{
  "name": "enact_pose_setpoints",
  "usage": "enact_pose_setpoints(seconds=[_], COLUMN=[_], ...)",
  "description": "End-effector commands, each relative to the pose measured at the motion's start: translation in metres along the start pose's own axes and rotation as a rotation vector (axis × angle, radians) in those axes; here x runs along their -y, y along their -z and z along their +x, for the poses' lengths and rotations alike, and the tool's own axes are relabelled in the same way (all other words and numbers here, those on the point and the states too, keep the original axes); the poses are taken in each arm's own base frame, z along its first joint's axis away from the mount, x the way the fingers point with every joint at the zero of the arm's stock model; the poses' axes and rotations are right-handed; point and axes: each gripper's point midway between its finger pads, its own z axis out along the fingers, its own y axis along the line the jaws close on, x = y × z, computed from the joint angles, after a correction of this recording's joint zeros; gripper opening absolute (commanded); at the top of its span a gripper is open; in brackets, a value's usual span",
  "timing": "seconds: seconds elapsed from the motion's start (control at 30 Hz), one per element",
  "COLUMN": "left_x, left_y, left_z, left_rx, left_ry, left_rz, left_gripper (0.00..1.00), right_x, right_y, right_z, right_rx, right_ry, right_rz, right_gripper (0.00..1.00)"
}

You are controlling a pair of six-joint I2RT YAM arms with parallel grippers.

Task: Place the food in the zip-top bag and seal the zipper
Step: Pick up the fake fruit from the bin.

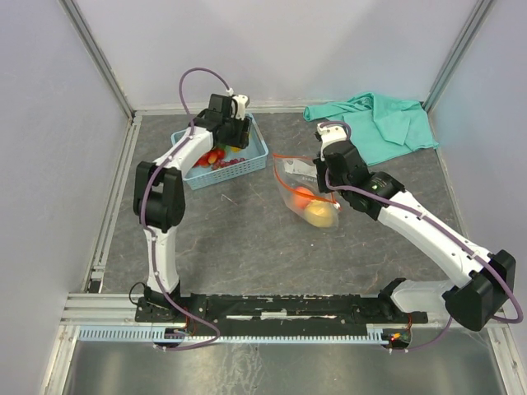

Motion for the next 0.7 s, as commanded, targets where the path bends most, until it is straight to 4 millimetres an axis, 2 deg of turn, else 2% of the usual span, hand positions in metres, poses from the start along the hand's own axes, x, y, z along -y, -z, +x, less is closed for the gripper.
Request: enact_pose_setpoints(seconds=[0.0, 0.17, 0.43, 0.67], left_x=[0.007, 0.023, 0.054, 0.102], left_y=[0.045, 0.088, 0.173, 0.243], left_z=[-0.040, -0.046, -0.054, -0.046], left_rx=[0.148, 0.208, 0.325, 0.351], left_ry=[0.082, 0.105, 0.094, 0.074], left_rz=[0.001, 0.055, 0.130, 0.205], left_gripper=[0.23, 0.23, 0.22, 0.22], right_x=[-0.003, -0.004, -0.014, -0.017], right_y=[0.008, 0.006, 0.001, -0.001], right_z=[-0.014, -0.015, -0.018, -0.030], right_rx=[0.054, 0.056, 0.059, 0.099], right_ry=[-0.025, -0.002, 0.040, 0.070], right_rz=[-0.026, -0.029, -0.084, -0.093], right_gripper=[0.02, 0.02, 0.02, 0.02])
